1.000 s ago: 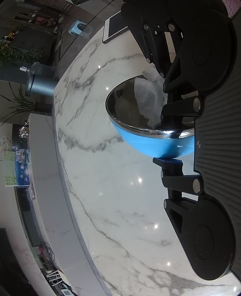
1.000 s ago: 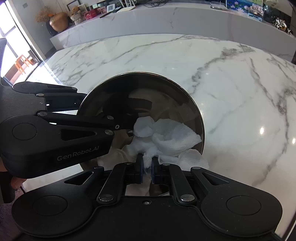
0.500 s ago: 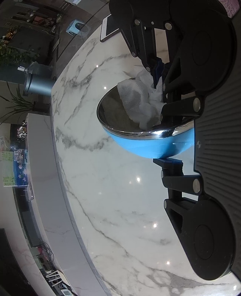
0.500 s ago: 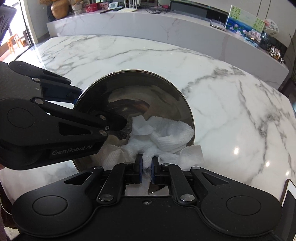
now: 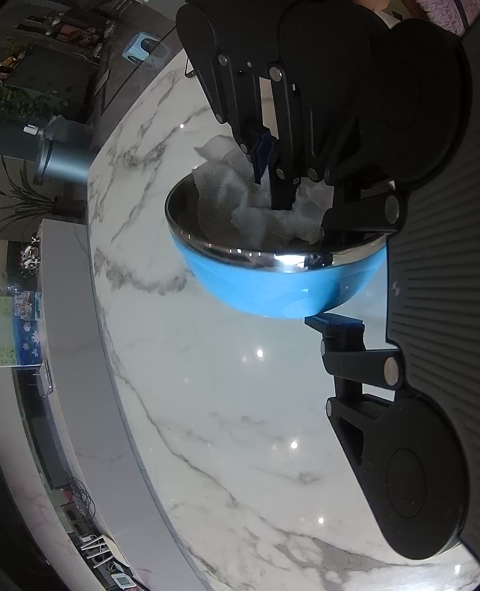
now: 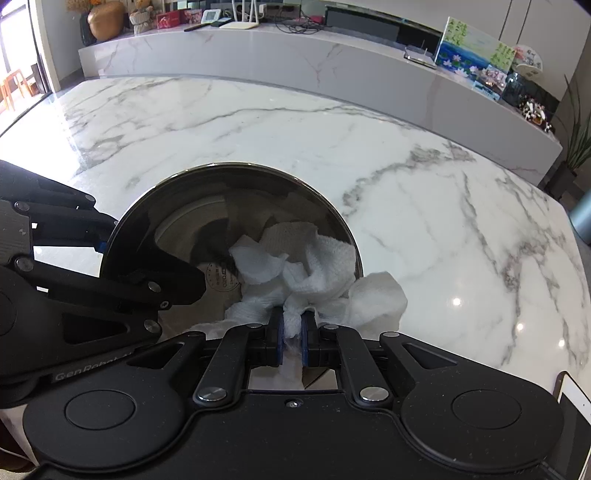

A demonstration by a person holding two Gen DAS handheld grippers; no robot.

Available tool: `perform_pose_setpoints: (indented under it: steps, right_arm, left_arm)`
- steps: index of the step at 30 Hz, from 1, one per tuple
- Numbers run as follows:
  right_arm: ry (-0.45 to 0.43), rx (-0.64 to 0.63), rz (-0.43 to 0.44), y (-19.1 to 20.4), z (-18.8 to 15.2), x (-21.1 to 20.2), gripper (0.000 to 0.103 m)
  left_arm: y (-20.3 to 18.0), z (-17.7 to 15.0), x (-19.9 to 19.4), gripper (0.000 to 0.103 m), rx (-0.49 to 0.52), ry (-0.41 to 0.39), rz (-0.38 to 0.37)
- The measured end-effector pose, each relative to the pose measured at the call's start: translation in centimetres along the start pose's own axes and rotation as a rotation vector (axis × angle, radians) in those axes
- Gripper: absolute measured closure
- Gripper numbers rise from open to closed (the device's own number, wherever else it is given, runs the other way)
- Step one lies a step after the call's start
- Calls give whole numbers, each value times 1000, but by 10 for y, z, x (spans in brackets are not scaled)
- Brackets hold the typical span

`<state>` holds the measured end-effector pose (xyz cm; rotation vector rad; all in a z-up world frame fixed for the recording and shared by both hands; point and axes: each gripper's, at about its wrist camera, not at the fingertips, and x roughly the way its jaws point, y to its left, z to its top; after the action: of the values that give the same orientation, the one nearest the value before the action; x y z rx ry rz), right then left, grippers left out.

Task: Clean bowl
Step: 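Hold the bowl tilted with the left gripper while the right wipes its inside with the towel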

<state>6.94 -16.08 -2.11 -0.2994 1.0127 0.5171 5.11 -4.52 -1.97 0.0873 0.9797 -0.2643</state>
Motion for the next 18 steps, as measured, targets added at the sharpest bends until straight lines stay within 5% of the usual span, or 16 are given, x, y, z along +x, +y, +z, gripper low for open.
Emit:
perform_pose_setpoints:
  steps: [18]
  right_arm:
    - [7,-2,16,-1,-2,2,96]
  left_arm:
    - [3,23,-15,67,-57,-151,-27]
